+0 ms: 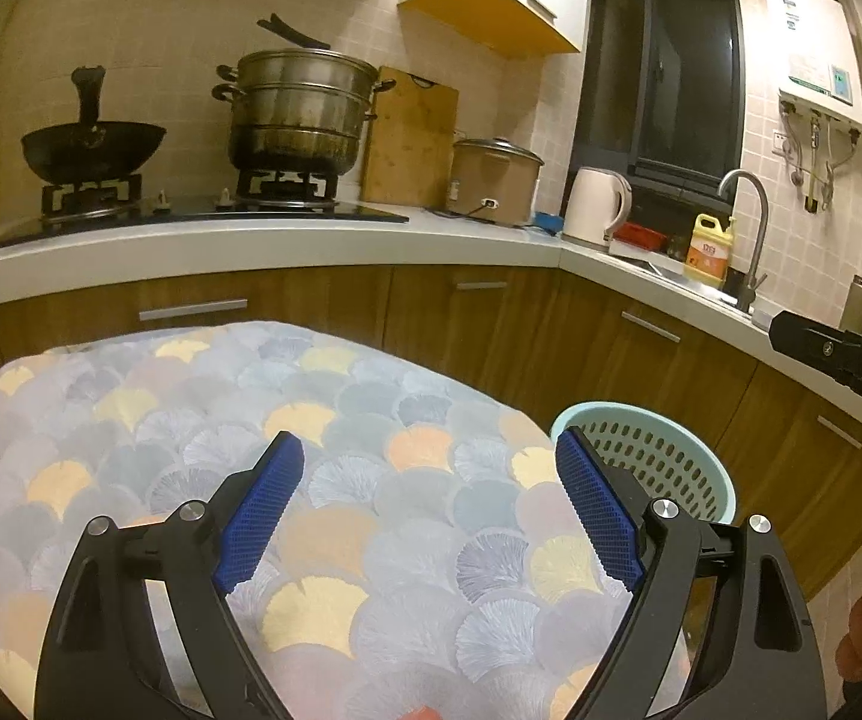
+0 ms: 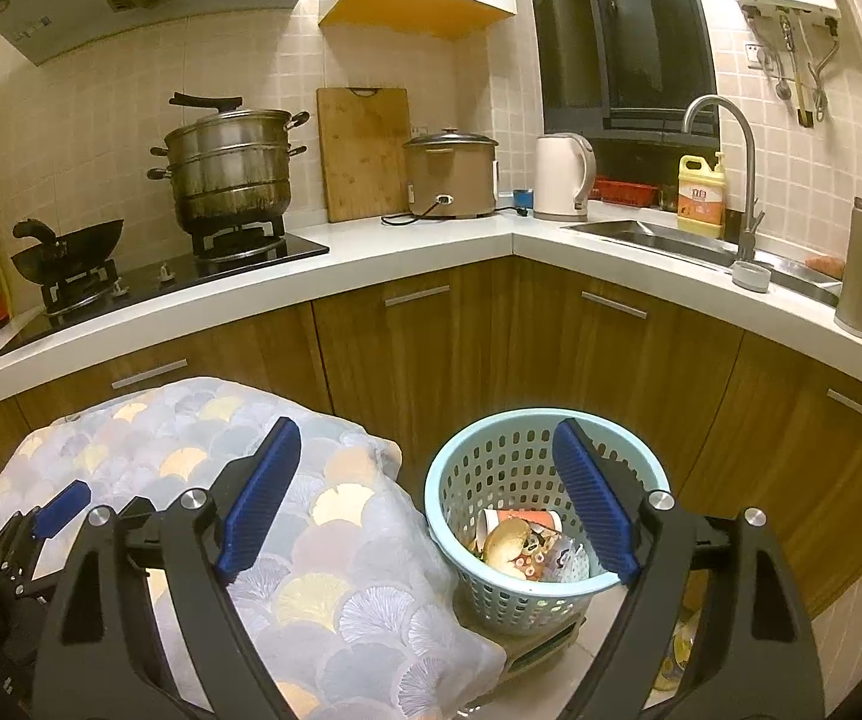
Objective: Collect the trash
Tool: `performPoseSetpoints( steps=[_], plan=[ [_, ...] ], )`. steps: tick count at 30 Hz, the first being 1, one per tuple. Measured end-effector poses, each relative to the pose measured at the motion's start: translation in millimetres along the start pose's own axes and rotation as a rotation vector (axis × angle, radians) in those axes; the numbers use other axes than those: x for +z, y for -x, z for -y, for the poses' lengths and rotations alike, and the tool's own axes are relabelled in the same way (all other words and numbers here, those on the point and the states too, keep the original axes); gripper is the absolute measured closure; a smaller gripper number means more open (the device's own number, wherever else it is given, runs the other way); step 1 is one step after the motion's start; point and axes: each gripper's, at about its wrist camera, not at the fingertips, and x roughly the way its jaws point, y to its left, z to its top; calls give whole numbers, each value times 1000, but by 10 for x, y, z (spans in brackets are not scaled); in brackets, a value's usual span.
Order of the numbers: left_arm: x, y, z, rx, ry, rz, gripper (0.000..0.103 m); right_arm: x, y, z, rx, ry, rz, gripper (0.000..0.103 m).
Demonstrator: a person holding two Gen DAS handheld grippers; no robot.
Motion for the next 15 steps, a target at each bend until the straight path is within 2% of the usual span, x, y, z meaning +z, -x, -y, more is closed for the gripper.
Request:
performPoseSetpoints(
  steps=[15],
  plan=[
    [-2,15,10,41,-9,15,18,32,25,43,-12,-9,14,18]
  ],
)
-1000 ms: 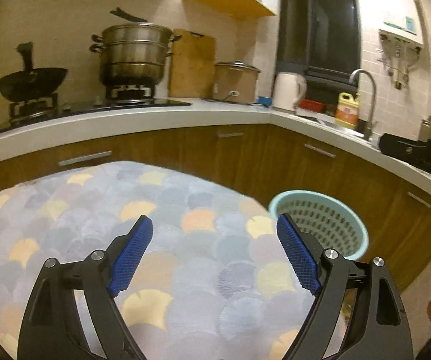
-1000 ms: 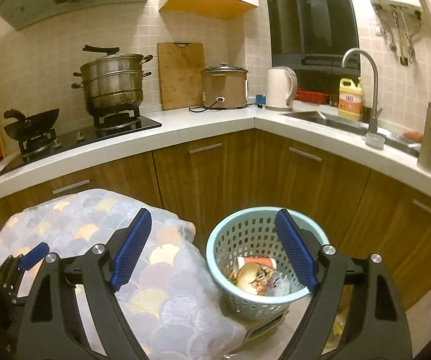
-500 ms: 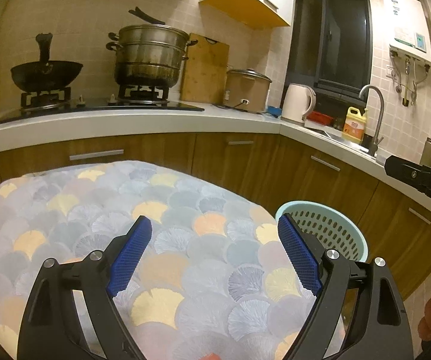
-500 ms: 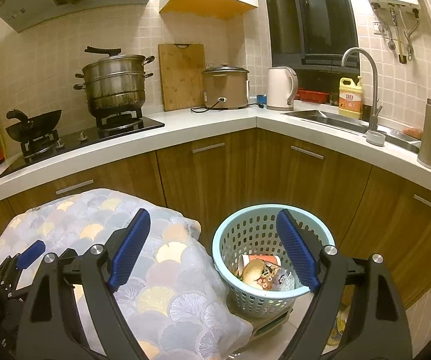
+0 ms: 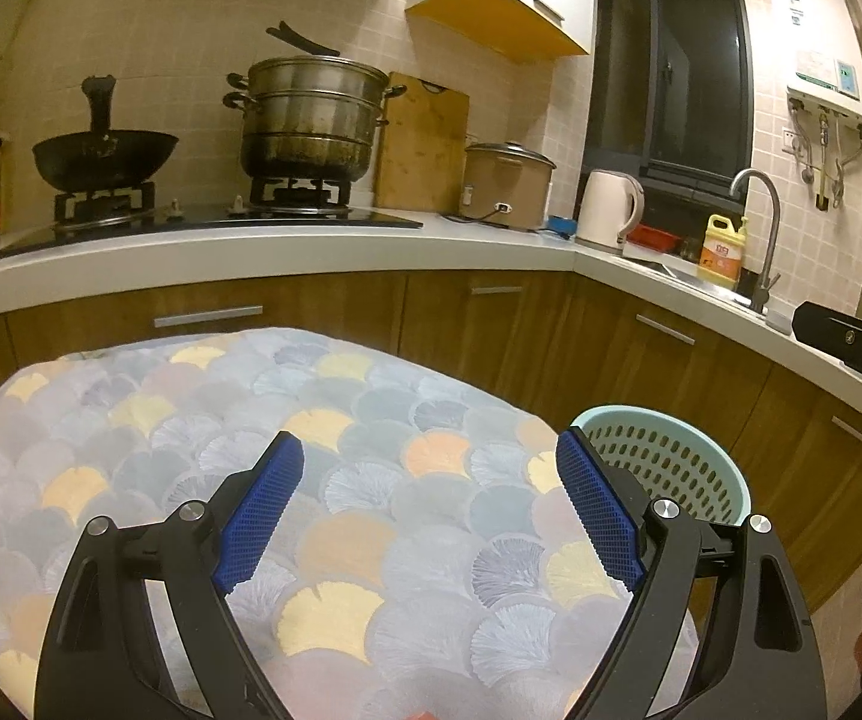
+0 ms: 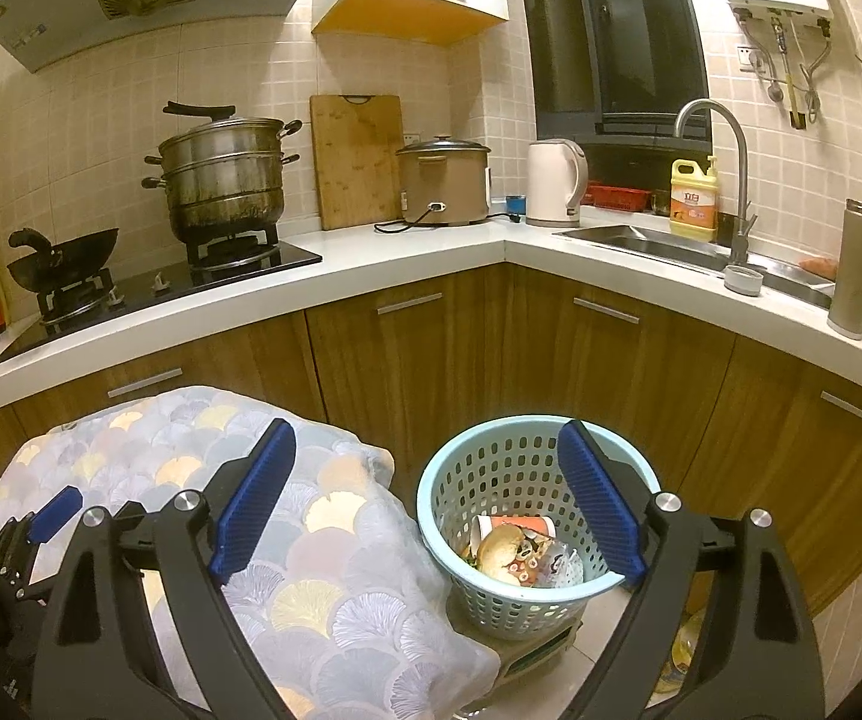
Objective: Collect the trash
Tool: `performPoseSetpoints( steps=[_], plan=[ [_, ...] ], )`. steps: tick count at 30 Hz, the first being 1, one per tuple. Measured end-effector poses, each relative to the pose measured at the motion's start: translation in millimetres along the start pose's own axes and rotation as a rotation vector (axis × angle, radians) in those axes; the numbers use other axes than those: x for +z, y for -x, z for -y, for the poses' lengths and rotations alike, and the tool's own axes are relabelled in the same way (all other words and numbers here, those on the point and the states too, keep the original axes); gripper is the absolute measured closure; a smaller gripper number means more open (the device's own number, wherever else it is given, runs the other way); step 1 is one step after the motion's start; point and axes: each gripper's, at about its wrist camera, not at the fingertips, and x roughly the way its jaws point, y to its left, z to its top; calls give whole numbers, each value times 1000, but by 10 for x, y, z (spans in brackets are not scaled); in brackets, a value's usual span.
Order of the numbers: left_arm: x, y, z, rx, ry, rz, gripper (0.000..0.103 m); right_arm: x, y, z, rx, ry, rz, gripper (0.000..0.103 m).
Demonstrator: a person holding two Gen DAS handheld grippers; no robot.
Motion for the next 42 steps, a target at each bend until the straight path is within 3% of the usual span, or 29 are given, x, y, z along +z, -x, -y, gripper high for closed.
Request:
performPoseSetpoints(
  steps=[16,42],
  plan=[
    [2,-26,-20,-5,16,-22,12,-14,-45,2,4,0,-13,17],
    [4,-28,-31,-26,18,-33,11,-56,-75,21,5,-12,-19,17]
  ],
)
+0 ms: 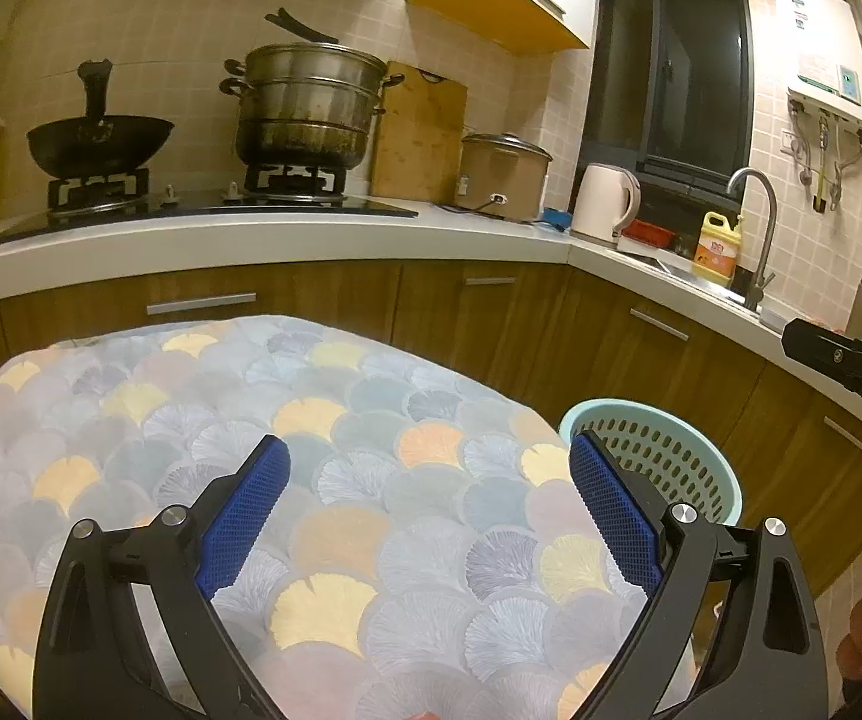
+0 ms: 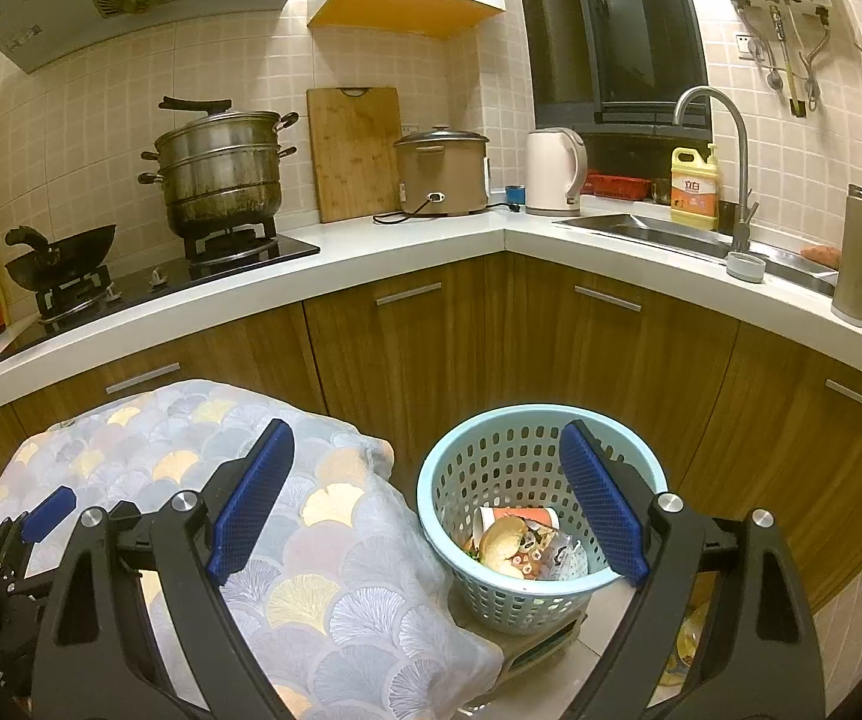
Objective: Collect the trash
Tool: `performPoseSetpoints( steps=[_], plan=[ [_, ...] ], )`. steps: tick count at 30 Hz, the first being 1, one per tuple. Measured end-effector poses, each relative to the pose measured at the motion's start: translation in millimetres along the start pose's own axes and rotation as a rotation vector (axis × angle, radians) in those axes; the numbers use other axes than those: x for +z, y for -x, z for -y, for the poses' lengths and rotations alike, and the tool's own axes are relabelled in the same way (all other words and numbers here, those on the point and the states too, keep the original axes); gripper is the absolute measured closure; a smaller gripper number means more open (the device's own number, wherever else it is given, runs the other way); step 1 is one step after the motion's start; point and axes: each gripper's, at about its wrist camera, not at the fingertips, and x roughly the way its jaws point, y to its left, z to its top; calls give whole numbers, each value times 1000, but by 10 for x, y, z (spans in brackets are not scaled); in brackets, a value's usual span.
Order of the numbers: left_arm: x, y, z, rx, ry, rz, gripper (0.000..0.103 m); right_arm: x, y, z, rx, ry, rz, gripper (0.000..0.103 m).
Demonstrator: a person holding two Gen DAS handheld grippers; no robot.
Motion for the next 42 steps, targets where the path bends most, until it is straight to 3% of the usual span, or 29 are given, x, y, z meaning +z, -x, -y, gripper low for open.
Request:
performPoseSetpoints(
  steps=[21,37,42],
  plan=[
    [-9,-1,33,-10,-13,5,11,-37,-32,39,-11,-7,-5,17],
    [-5,63,74,44,-53,53,8,-62,-68,31,-6,5,-12,17],
    [8,19,53,25,-34,17,8,-61,-74,41,-7,8,-11,17]
  ],
)
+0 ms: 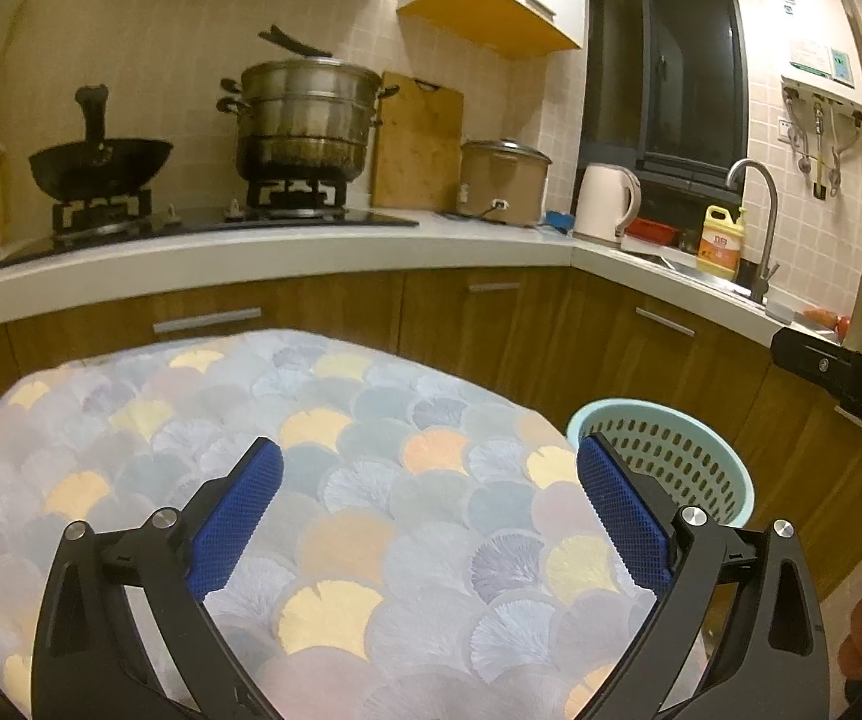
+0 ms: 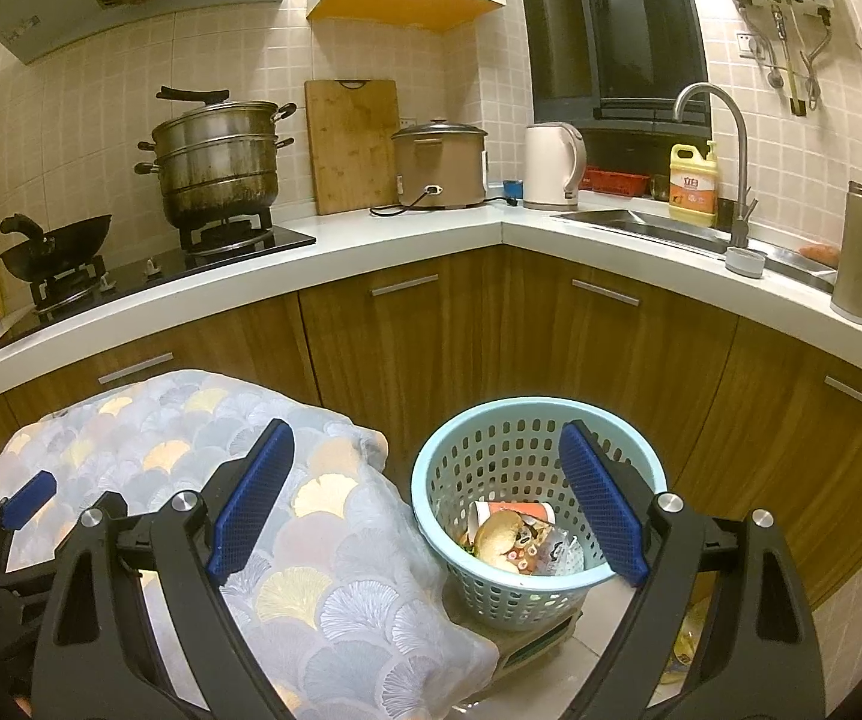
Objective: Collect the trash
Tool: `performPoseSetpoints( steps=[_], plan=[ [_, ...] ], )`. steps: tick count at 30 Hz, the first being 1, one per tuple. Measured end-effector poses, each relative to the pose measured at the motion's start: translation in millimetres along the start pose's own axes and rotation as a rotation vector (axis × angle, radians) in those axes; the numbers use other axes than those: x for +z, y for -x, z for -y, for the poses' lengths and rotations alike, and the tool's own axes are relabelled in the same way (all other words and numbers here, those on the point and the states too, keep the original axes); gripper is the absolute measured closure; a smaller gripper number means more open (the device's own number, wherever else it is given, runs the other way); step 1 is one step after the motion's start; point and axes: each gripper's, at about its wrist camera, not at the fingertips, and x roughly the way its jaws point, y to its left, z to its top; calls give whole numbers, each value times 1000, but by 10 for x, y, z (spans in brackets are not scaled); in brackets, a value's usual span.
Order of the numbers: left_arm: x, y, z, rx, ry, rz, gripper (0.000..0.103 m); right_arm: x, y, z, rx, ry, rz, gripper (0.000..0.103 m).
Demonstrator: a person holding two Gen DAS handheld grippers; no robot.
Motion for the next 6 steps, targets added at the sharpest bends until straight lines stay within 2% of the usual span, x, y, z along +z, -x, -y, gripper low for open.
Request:
performPoseSetpoints(
  steps=[6],
  plan=[
    [-7,-6,-80,3,52,-3,8,-2,-7,12,0,0,-1,17]
  ],
)
